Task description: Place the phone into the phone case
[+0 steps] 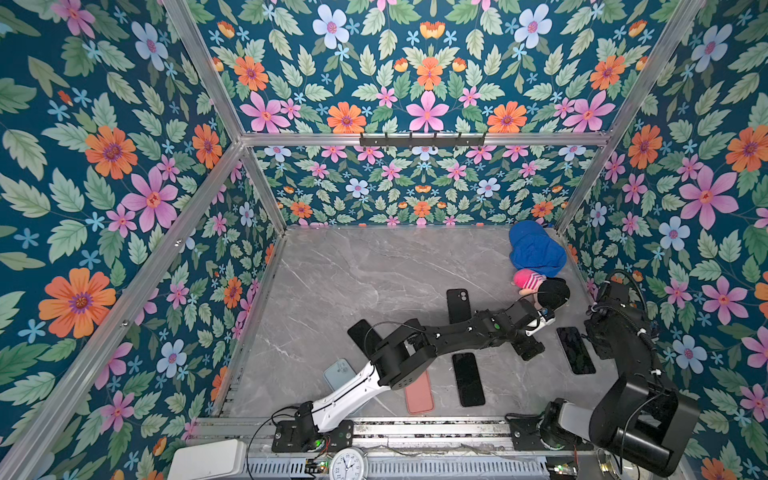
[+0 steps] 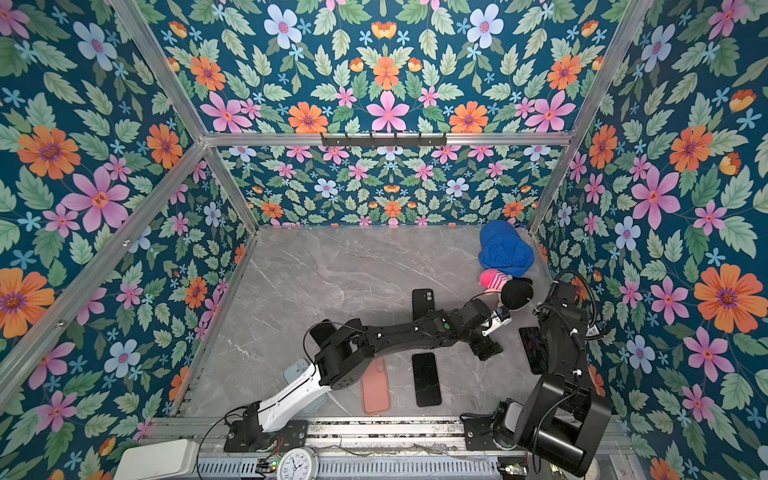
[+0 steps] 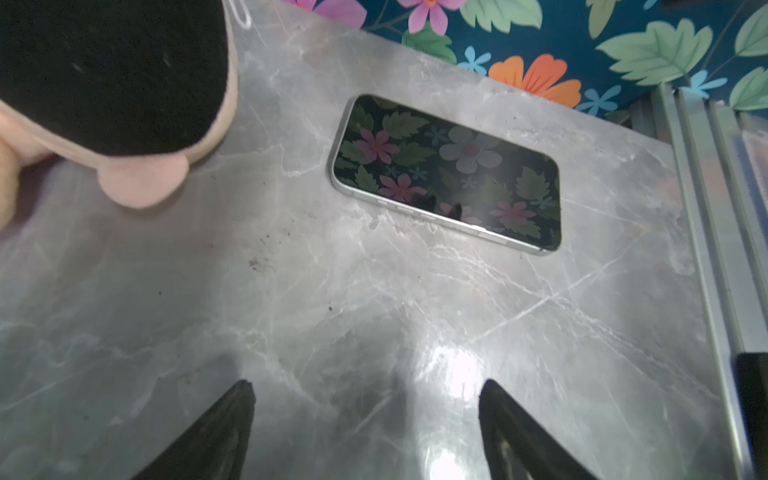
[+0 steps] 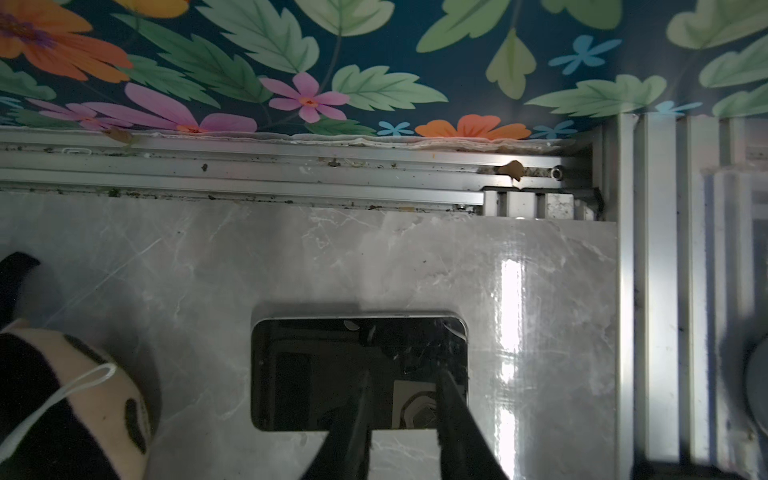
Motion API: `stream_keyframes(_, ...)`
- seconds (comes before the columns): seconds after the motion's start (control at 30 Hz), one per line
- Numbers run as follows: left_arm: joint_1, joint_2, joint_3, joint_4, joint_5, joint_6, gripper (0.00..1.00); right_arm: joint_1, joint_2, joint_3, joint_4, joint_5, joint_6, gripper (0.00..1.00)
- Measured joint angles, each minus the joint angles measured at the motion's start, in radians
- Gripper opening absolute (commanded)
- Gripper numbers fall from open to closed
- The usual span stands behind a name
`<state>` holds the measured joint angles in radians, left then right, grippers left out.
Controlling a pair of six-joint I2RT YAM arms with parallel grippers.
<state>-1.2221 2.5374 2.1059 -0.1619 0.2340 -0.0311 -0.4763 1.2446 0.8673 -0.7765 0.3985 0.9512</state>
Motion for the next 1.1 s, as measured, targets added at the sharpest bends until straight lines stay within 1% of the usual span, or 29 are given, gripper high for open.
stream_keyframes(0.07,-0.002,0.003,0.008,0.005,-0.001,0.004,0.86,0.000,0.002,0.008,0.006,-0.016,-0.038,0.25)
stream_keyframes(0.13,-0.002,0.006,0.009,0.028,-0.006,0.017,0.85,0.000,-0.028,-0.006,0.026,-0.038,-0.076,0.26)
stream_keyframes(0.3,-0.006,0.035,-0.009,0.213,-0.024,0.083,0.89,-0.001,-0.185,-0.102,0.083,-0.106,-0.175,0.31)
stream_keyframes(0.33,-0.009,0.060,0.017,0.243,-0.027,0.093,0.89,-0.002,-0.206,-0.114,0.091,-0.114,-0.183,0.31)
stream_keyframes(0.4,-0.017,0.140,0.126,0.277,-0.030,0.114,0.88,-0.014,-0.225,-0.127,0.103,-0.136,-0.199,0.32)
stream_keyframes(0.47,-0.029,0.224,0.254,0.298,-0.034,0.124,0.86,-0.032,-0.219,-0.128,0.114,-0.166,-0.206,0.33)
stream_keyframes(0.5,-0.035,0.254,0.296,0.310,-0.037,0.130,0.85,-0.039,-0.212,-0.127,0.119,-0.177,-0.209,0.33)
stream_keyframes(0.63,-0.051,0.309,0.349,0.381,-0.055,0.133,0.80,-0.085,-0.203,-0.122,0.132,-0.234,-0.217,0.34)
stream_keyframes(0.7,-0.053,0.330,0.363,0.406,-0.055,0.126,0.75,-0.089,-0.204,-0.119,0.138,-0.265,-0.212,0.34)
stream_keyframes(0.77,-0.054,0.347,0.375,0.409,-0.068,0.115,0.72,-0.088,-0.202,-0.116,0.146,-0.293,-0.206,0.34)
stream_keyframes(0.9,-0.064,0.370,0.400,0.362,-0.103,0.116,0.68,-0.090,-0.196,-0.121,0.157,-0.333,-0.178,0.34)
stream_keyframes(0.97,-0.073,0.378,0.413,0.329,-0.106,0.121,0.67,-0.090,-0.195,-0.138,0.169,-0.373,-0.164,0.34)
stream_keyframes(1.1,-0.088,0.391,0.417,0.293,-0.126,0.127,0.64,-0.091,-0.193,-0.179,0.214,-0.398,-0.132,0.34)
